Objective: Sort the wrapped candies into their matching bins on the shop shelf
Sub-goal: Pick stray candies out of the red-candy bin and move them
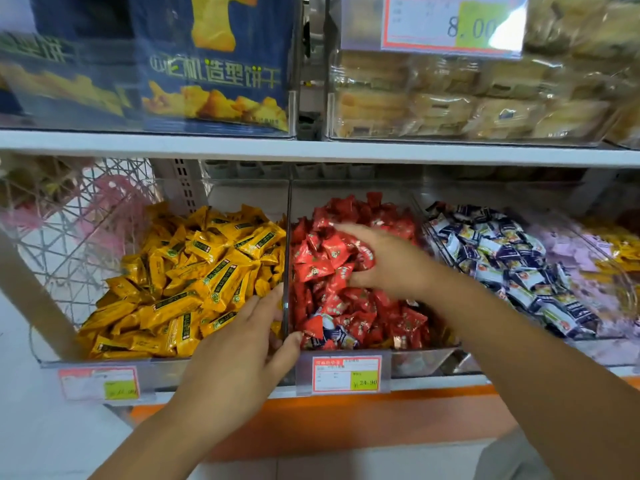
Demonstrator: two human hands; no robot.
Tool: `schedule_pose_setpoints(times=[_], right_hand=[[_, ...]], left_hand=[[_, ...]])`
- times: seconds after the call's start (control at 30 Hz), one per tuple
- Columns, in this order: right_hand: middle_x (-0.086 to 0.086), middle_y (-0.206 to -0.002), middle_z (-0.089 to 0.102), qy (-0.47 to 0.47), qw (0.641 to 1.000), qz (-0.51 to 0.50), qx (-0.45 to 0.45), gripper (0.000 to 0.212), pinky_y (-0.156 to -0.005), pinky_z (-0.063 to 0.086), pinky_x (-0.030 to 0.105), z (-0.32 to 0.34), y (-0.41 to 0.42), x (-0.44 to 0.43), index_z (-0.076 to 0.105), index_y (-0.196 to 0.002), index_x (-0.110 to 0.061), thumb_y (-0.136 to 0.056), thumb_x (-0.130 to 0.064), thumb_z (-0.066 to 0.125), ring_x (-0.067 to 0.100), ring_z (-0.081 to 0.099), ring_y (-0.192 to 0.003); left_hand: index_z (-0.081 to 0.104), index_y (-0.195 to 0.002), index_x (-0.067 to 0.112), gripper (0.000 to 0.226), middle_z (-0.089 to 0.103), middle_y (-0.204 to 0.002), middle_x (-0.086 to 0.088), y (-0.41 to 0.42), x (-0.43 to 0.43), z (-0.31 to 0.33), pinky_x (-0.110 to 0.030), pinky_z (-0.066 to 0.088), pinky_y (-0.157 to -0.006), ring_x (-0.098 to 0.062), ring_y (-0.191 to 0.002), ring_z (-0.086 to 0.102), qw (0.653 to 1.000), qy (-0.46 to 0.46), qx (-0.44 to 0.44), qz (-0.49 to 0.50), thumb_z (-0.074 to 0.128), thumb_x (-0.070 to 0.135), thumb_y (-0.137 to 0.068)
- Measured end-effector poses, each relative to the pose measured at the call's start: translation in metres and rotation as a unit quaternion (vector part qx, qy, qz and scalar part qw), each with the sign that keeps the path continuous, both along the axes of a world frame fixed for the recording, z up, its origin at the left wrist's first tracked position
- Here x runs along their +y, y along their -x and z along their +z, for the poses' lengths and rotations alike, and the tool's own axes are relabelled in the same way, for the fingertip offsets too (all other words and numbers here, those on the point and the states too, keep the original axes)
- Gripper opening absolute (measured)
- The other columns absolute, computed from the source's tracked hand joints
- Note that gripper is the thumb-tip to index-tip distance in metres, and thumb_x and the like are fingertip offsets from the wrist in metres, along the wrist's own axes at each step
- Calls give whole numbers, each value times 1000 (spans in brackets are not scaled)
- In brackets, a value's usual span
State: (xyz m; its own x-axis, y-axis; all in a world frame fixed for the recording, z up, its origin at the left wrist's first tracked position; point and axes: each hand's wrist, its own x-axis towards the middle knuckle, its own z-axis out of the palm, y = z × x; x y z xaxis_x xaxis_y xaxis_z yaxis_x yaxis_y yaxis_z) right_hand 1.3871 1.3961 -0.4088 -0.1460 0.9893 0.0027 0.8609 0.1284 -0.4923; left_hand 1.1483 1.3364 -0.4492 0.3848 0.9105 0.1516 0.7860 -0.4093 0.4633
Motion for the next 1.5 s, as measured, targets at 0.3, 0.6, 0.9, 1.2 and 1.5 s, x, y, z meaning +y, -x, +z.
schedule_pose_setpoints(times=[0.3, 0.6, 0.9, 1.2, 1.5], right_hand=[[-11, -135, 56, 229, 956, 109, -146, 46, -100, 42, 24, 17, 6, -44, 48, -136, -42, -91, -46, 60, 7, 54, -118], [-13, -154, 30, 315, 941, 107, -59, 83, -104, 30, 21, -8, 36, -27, 17, -151, -38, -84, -64, 58, 12, 34, -137], [-23, -106, 59, 290, 953, 79, 27, 33, -83, 43, 19, -20, 48, -26, 56, -111, -46, -81, -54, 68, 5, 58, -104], [-24, -81, 64, 285, 954, 44, 84, 15, -62, 43, 11, -27, 50, -27, 61, -85, -38, -80, -43, 74, -6, 60, -74], [-14, -79, 60, 219, 967, -33, 128, 48, -48, 41, 8, -30, 46, -28, 61, -117, -23, -74, -29, 81, -1, 54, -61]], left_hand=[[16, -148, 43, 63, 40, -108, 25, 0, 0, -1, -14, 37, -52, 8, -86, 52, 1000, -5, 9, 2, 34, 57, -89], [20, -147, 43, 63, 40, -110, 25, 0, 3, -2, -13, 38, -58, 7, -86, 54, 1000, 8, -12, -14, 37, 55, -89], [18, -148, 48, 65, 45, -118, 25, 7, 9, 0, -22, 48, -81, 3, -99, 54, 996, 41, -58, -54, 29, 65, -86], [16, -150, 45, 67, 44, -121, 24, 8, 9, -1, -26, 51, -80, 4, -95, 55, 996, 42, -60, -57, 40, 58, -89], [12, -150, 46, 81, 41, -114, 27, 8, 7, -1, -22, 48, -76, 6, -97, 54, 997, 38, -39, -55, 19, 74, -74]])
